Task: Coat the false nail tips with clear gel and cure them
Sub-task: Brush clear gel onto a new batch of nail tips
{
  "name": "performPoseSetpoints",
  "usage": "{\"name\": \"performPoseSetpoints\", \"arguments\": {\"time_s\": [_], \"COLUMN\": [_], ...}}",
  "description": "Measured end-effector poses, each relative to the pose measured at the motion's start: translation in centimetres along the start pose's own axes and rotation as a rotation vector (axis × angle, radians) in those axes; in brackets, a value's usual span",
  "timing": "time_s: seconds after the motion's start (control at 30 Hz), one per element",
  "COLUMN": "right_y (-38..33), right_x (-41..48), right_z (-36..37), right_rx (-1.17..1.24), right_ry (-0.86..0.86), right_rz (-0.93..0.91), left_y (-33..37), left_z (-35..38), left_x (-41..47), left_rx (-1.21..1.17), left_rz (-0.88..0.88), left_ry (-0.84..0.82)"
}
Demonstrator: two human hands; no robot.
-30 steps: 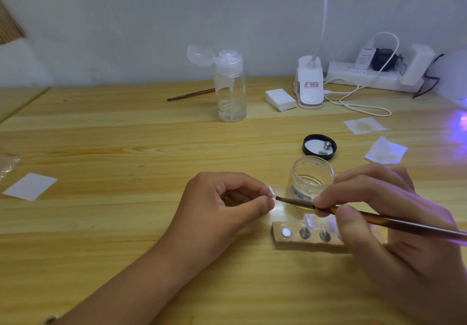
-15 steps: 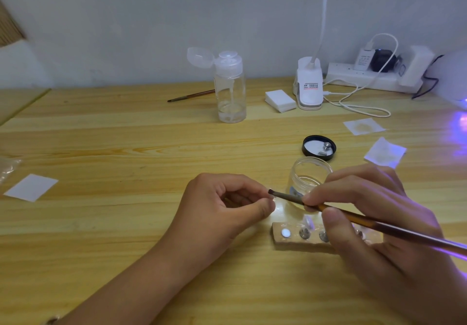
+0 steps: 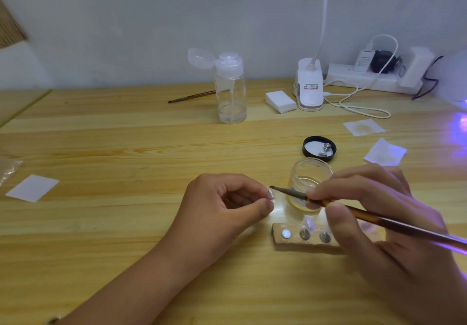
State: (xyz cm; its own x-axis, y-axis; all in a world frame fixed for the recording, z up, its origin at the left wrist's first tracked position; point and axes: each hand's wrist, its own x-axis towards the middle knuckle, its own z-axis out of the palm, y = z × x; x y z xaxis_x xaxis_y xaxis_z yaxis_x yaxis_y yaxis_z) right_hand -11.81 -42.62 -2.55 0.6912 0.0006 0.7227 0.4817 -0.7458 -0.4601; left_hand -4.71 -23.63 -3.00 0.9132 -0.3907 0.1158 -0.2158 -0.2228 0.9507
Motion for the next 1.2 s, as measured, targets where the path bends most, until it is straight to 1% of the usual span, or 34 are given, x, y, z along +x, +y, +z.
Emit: {"name": "performPoseSetpoints", "arguments": {"time_s": [0.3, 0.57, 0.87, 1.0, 1.1, 1.2], "right_y": [-0.28, -0.01, -0.08, -0.14, -0.17, -0.06], "right_x": [-0.25, -0.14, -0.25, -0.21, -0.10, -0.07], "right_z": [-0.04, 0.12, 0.20, -0.02, -0.02, 0.16], "right_rx": [0.043, 0.020, 0.082, 0.091, 0.077, 0.059], "right_ry": [-0.019, 0.002, -0.018, -0.021, 0.012, 0.002], "right_rz": [0.055, 0.044, 0.046, 0.024, 0.038, 0.048], "left_y": [-0.17, -0.12, -0.08, 0.02, -0.03, -0.04], "left_z": [0.07, -0.01, 0.11, 0.09, -0.02, 0.02], "left_x": [0.07, 0.02, 0.04, 0.03, -0.03, -0.01], "left_rx": [-0.018, -0.031, -0.096, -0.092, -0.077, -0.073], "left_rz": [0.001, 0.006, -0.004, 0.001, -0.005, -0.003], "left_ry": [0.004, 0.001, 0.007, -0.003, 0.002, 0.003]}}
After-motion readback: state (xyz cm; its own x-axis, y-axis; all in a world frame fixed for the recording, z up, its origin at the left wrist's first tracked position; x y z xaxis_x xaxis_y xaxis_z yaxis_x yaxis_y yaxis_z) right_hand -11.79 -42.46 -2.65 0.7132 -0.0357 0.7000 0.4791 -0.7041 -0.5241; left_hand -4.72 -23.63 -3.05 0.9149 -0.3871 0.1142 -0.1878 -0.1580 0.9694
